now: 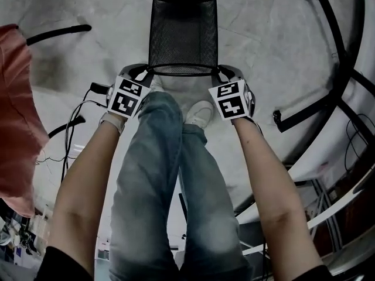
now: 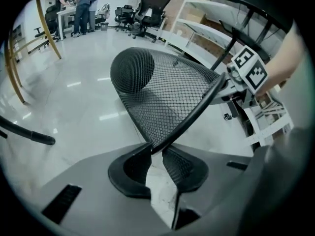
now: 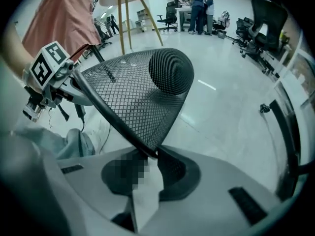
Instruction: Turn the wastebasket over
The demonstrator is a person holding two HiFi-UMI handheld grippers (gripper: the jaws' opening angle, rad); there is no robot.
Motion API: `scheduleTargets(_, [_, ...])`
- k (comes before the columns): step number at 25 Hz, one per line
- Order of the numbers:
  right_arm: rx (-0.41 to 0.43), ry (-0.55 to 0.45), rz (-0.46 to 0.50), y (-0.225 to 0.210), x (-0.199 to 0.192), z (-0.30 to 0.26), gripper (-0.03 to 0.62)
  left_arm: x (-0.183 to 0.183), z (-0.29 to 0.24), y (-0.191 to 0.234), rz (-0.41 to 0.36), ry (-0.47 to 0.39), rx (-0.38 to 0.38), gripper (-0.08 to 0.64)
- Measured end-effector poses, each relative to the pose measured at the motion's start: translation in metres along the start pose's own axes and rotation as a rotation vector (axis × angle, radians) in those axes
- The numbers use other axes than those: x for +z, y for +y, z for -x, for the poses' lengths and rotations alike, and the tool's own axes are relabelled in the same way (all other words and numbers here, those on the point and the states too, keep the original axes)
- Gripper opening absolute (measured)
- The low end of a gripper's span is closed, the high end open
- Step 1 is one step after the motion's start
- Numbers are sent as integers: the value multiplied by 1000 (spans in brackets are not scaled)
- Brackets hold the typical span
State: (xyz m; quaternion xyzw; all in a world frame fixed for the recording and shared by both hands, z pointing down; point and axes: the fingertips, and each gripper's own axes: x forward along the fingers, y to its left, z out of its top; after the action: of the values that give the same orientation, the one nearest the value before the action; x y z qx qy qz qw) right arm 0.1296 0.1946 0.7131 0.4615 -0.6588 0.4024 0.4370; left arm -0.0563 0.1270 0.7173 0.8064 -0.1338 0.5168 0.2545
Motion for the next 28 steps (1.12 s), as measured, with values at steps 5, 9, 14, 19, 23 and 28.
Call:
scheduleTargets(5, [8,6,50,3,-11,-12,68,-11,-11,-2,-21,7,22,78])
scheduleTargets(9, [29,11,64,4,-17,-15,68,-15,-14,-5,12,21,30,80])
scheduleTargets(14, [69,58,44,2,-26,-17,92,-30,-13,-1,209,75,27,80])
scheduleTargets(19, [101,97,10,-18,-25,12,150,-52,20,-19,535,80,51,81])
scheduleTargets(23, [120,51,36,-46,6,40,174,-43,52,-43,905,-106,-9,89])
scheduleTargets(28, [203,-64,130,-81,97,60,250,4,64,-68,1204,-388,-169,185])
